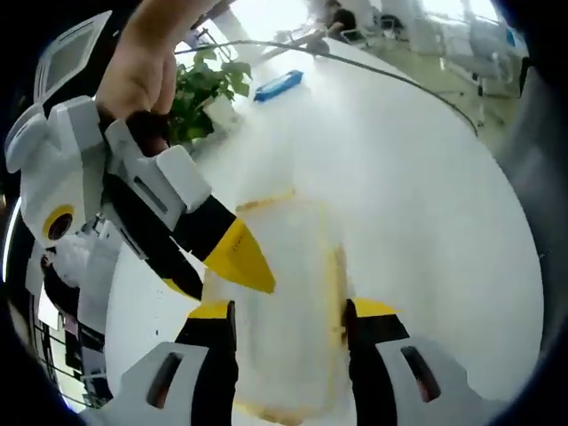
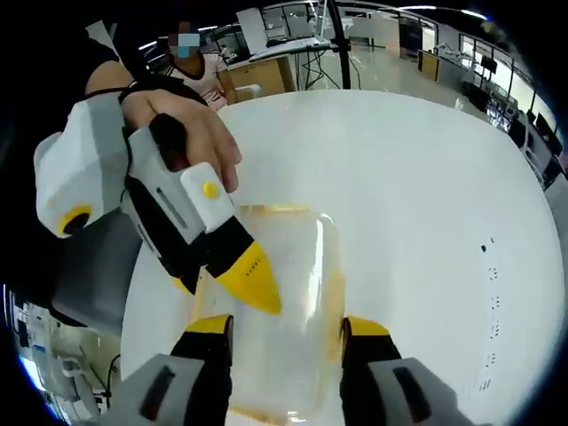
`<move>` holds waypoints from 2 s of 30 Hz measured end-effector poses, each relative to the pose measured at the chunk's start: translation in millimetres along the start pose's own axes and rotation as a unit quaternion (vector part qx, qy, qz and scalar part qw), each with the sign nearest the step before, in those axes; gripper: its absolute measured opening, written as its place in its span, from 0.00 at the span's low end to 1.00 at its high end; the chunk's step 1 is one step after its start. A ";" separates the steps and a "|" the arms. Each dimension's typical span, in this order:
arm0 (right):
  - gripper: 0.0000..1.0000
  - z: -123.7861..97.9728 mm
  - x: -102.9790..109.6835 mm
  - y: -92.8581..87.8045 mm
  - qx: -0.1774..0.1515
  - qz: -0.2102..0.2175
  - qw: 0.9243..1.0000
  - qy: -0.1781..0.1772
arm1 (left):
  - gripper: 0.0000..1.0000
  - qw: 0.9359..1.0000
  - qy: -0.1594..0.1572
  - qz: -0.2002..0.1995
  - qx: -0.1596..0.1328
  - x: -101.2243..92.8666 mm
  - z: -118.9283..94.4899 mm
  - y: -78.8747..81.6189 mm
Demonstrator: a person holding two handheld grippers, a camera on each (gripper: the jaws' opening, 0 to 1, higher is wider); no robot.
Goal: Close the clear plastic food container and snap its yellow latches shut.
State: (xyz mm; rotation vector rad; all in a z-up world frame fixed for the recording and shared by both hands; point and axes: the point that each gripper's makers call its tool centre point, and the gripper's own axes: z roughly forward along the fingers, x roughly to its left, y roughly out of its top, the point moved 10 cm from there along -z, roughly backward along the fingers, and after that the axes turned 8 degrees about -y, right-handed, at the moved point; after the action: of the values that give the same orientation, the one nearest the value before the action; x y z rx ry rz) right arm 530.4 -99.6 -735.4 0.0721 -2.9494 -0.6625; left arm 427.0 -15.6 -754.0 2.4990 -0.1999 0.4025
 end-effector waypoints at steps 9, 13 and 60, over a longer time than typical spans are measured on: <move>0.44 10.0 -7.9 14.8 0.059 0.007 0.997 0.044 | 0.42 1.000 0.008 -0.003 -0.002 5.7 0.0 -5.0; 0.45 10.9 -11.2 13.2 0.063 0.010 0.996 0.057 | 0.43 1.000 0.006 0.002 -0.004 3.5 -1.1 -4.2; 0.50 -39.0 45.6 4.6 0.052 -0.022 0.993 -0.101 | 0.50 0.982 -0.168 -0.079 0.025 62.8 -43.1 -7.6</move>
State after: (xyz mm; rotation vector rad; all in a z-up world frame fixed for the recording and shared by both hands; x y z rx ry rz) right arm 490.0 -115.2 -693.7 0.0843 -3.1861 -0.5506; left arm 477.6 12.4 -703.9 2.5962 -0.1235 -0.0831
